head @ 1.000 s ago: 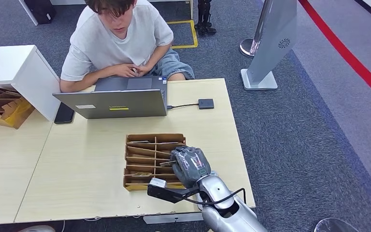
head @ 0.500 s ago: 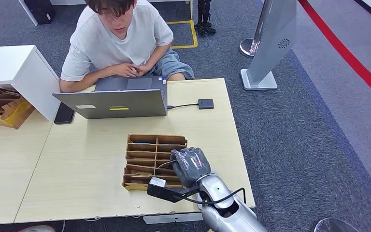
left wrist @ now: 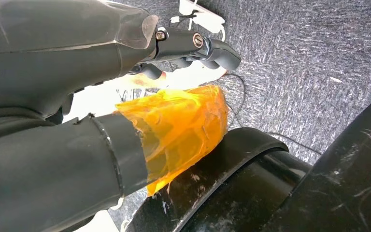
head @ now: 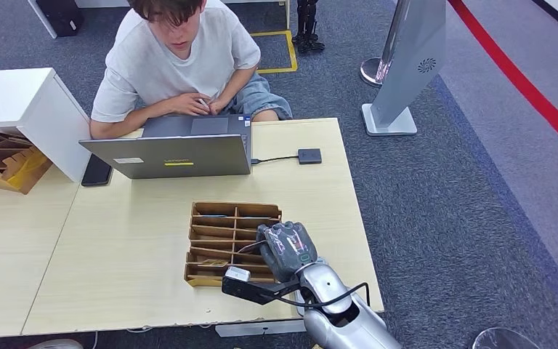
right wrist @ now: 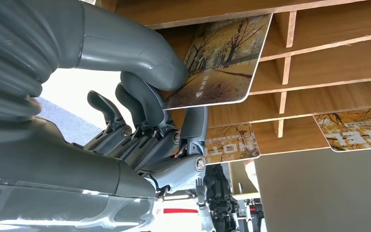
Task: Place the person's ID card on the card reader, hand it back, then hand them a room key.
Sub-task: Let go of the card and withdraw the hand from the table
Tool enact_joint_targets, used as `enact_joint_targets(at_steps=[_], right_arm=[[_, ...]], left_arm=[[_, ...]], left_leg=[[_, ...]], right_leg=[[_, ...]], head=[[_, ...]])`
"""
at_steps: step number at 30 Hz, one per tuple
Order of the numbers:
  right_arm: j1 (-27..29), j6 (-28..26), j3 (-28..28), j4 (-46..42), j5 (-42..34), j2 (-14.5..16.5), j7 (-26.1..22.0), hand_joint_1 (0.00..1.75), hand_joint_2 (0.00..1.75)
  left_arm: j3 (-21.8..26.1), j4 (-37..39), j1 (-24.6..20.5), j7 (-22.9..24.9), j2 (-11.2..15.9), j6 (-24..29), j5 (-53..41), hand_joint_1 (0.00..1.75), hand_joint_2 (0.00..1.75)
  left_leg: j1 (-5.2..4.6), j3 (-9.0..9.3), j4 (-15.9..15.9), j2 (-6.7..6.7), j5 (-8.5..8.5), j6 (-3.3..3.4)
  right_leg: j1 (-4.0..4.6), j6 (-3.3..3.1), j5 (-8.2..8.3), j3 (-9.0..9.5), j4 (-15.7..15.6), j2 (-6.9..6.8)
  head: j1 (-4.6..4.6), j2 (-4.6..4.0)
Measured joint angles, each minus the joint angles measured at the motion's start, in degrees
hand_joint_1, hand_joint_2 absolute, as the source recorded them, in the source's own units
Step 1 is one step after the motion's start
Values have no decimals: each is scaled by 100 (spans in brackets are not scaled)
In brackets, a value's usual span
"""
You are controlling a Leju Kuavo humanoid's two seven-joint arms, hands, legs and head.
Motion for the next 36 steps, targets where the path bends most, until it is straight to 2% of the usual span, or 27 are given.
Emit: enact_joint_targets(at_steps=[12,26,36], right_arm=[[60,-160,-34,-153,-73,0,-160,171,175],[458,-375,-433,-2133,-320,-123,-291,175,175],[655,-554,-646,-3098,-345,-211,-398,175,175]], left_arm=[[-4,0,2,0,0,14,46,0,0],[-4,0,52,-1,3,156,190,0,0],[-4,0,77,0,2,199,201,0,0]], left_leg=[[0,-1,0,0,0,0],[0,-1,0,0,0,0],[0,-1,0,0,0,0]], right_leg=[[0,0,1,0,0,0],[0,0,1,-2,0,0],[0,0,0,-2,0,0]], head=[[0,0],[0,0],[1,0]])
